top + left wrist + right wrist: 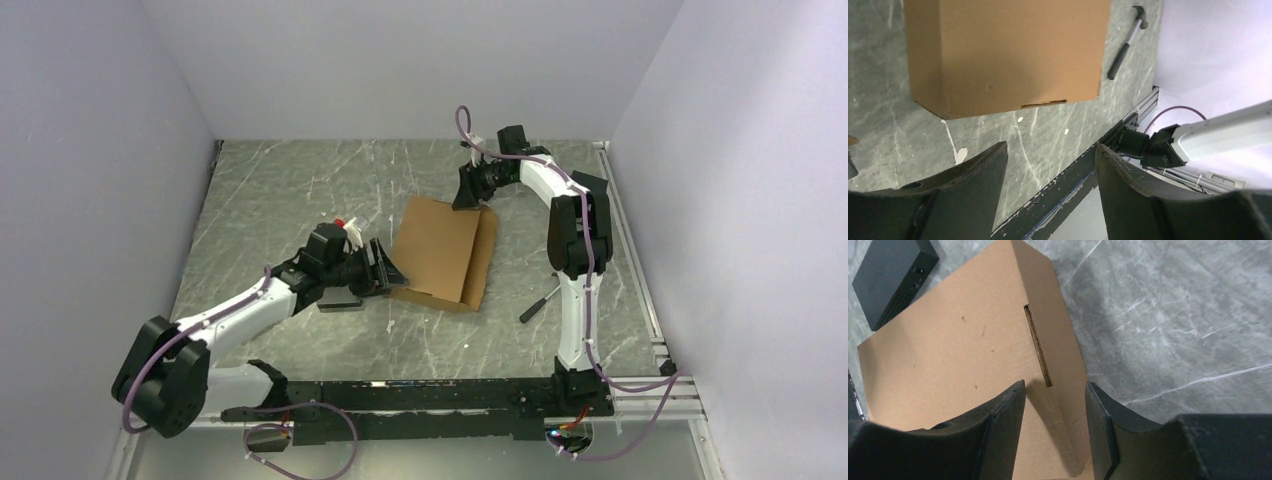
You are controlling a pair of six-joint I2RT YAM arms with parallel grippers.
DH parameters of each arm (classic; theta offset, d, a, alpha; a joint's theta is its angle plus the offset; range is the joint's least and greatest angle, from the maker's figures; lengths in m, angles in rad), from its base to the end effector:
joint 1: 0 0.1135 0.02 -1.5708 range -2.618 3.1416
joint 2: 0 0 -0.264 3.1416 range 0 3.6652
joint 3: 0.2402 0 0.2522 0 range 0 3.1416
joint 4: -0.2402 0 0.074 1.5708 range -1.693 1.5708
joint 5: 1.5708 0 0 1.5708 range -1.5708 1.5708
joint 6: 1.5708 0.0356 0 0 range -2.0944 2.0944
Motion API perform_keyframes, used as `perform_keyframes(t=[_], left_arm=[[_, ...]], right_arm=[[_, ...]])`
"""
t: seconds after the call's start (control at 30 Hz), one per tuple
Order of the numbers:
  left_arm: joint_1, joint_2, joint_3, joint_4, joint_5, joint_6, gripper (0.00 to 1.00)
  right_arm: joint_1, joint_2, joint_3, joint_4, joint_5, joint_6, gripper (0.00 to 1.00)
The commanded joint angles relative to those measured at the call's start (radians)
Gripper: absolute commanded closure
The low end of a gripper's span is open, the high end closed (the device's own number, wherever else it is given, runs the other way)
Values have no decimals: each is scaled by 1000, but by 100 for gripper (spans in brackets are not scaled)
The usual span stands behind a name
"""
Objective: Fold the paper box
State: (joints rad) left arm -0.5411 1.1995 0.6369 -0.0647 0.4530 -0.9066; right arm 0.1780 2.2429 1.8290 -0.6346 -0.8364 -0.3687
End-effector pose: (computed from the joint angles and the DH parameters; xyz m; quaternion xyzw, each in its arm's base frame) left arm 0.2056 -0.1417 0.2174 -0.0574 0.8721 -0.4432 0.1993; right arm 0.4693 0.1113 0.1917 -0.3393 0.8218 0.3681 0.2722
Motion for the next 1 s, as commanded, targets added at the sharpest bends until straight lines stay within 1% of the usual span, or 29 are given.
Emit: perform_keyframes(t=[0.0,0.17,0.27,0.33,0.47,0.6,0.77,0.97], left_arm=[[-26,86,-6,55,-73,-112,29],[-38,192,50,0,-119,-169,27],[-39,245,85,-10,-148,-168,27],[-39,277,111,-10,-163,-163,28],[-25,362,199,-50,-196,-118,30],[18,446,287,-104,-189,-59,39],[94,543,438,-172,-177,41,42],[143,754,740,-320,-122,201,42]], right_arm=[[3,11,21,-44,14,-21,52],[-3,-18,-35,-42,20,-40,59],[-8,-57,-91,-22,28,-42,63],[-11,-85,-133,-10,36,-42,64],[-16,-147,-230,17,73,-42,67],[-39,-216,-335,51,112,-18,69],[-74,-324,-519,112,141,30,69],[-74,-461,-725,194,125,134,68]])
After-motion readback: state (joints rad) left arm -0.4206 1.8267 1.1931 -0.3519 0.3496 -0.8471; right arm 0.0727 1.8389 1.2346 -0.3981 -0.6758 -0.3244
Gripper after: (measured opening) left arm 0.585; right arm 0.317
